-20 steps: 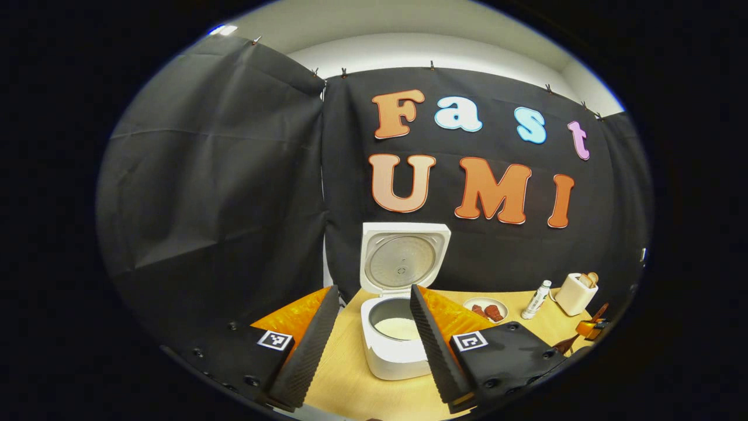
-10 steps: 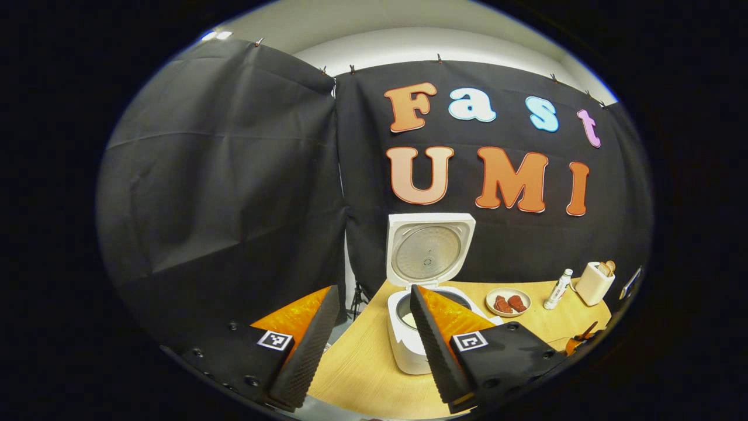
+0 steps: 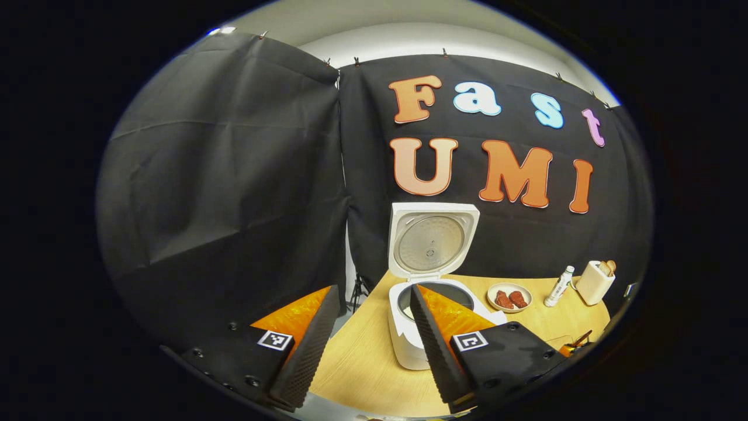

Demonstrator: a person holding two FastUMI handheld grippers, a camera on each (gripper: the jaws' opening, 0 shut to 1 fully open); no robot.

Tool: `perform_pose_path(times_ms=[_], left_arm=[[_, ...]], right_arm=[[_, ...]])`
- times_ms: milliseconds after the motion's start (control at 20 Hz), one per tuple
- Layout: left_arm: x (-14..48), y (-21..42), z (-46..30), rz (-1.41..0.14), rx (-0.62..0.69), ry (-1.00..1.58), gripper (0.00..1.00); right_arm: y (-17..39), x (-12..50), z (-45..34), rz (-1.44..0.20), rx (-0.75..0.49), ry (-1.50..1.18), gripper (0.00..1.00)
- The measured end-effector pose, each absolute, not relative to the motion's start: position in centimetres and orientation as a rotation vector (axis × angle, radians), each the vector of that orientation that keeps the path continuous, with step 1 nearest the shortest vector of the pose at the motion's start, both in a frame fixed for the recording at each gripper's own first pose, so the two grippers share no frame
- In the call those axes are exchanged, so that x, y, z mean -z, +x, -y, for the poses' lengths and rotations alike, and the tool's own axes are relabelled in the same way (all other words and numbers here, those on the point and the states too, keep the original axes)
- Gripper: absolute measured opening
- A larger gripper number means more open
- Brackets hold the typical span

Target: Close the left gripper, press the button to open the rice cooker; take a wooden spoon from the chopstick holder with the right hand, scoop a spoonful of rice and pour it into the rice cooker, then put the wooden spoon back into the chopstick holder.

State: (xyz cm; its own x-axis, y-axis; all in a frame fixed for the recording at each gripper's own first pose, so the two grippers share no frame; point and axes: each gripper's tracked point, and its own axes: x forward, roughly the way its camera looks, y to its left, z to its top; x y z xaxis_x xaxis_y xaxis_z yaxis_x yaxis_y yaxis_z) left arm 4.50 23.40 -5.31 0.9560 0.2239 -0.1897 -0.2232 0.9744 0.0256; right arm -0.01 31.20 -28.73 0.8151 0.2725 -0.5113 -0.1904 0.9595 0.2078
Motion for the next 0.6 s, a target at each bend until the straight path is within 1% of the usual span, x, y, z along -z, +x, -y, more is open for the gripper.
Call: perform_pose_path(times_ms=[50,200,300,450,600], left_arm=[[5.5,4.5,-23.5,-0.195,-0.229,0.000,0.84],[5.9,4.1,-24.1,-0.206,-0.243,0.011,0.85],[6.1,4.0,-24.4,-0.209,-0.249,0.017,0.85],[5.9,4.0,-24.5,-0.210,-0.245,0.007,0.85],[5.8,4.2,-24.2,-0.206,-0.234,0.011,0.84]], right_arm=[[-0.2,29.2,-32.3,-0.597,-0.262,0.228,0.06],[-0.9,30.2,-34.7,-0.673,-0.288,0.424,0.06],[-0.7,30.7,-34.9,-0.711,-0.267,0.503,0.06],[-0.9,31.6,-34.4,-0.809,-0.220,0.655,0.06],[-1.1,30.9,-33.6,-0.819,-0.205,0.753,0.06]])
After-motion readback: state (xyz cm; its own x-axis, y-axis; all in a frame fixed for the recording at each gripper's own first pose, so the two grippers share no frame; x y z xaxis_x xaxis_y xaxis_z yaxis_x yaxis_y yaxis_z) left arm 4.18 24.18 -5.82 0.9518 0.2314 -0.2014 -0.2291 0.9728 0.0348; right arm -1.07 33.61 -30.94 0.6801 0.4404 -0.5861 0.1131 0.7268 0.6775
